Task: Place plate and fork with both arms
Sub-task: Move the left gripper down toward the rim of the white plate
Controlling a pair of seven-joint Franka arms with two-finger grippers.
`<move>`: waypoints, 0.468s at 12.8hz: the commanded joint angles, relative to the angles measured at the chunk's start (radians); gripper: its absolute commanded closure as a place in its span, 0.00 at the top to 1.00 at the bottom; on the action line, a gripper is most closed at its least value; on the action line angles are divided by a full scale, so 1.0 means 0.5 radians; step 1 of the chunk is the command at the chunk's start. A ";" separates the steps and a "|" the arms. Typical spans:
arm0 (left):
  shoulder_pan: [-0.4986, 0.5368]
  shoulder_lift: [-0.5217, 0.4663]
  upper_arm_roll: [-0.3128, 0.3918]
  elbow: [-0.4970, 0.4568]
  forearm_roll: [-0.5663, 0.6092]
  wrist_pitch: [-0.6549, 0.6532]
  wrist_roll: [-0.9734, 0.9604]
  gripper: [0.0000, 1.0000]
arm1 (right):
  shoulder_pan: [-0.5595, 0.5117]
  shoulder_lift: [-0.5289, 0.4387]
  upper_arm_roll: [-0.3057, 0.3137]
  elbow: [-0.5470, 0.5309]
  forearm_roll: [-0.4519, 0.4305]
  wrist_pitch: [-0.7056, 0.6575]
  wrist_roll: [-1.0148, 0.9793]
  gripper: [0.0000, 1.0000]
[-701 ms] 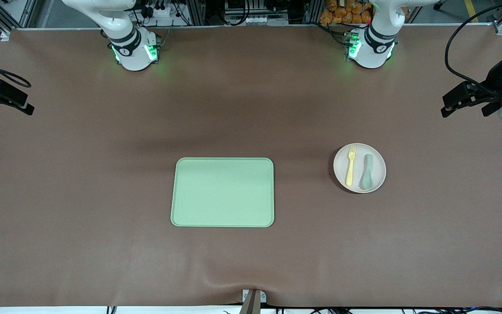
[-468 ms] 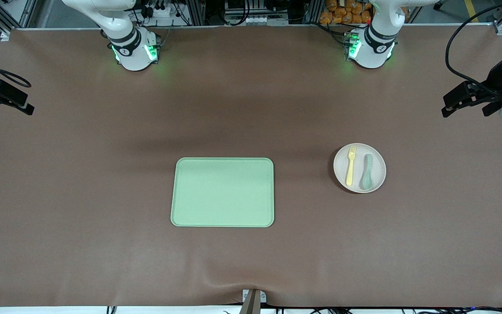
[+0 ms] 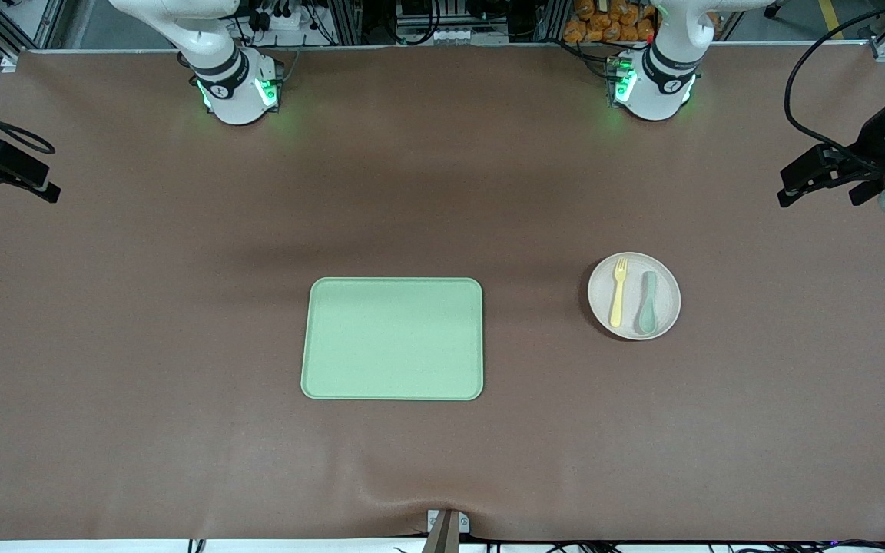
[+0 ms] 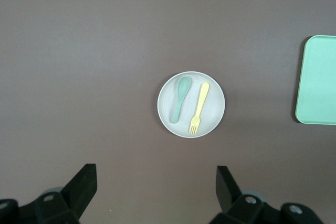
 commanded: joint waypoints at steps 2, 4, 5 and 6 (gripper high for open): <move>0.010 0.075 -0.008 -0.003 0.018 -0.028 0.026 1.00 | -0.056 0.024 0.027 0.041 0.038 -0.031 -0.025 1.00; 0.031 0.136 -0.008 -0.113 0.028 0.075 0.013 1.00 | -0.059 0.024 0.027 0.041 0.038 -0.031 -0.022 1.00; 0.056 0.142 -0.008 -0.208 0.021 0.183 0.020 1.00 | -0.050 0.024 0.030 0.041 0.038 -0.031 -0.013 1.00; 0.053 0.145 -0.008 -0.321 0.021 0.305 0.023 1.00 | -0.056 0.024 0.027 0.041 0.038 -0.031 -0.013 1.00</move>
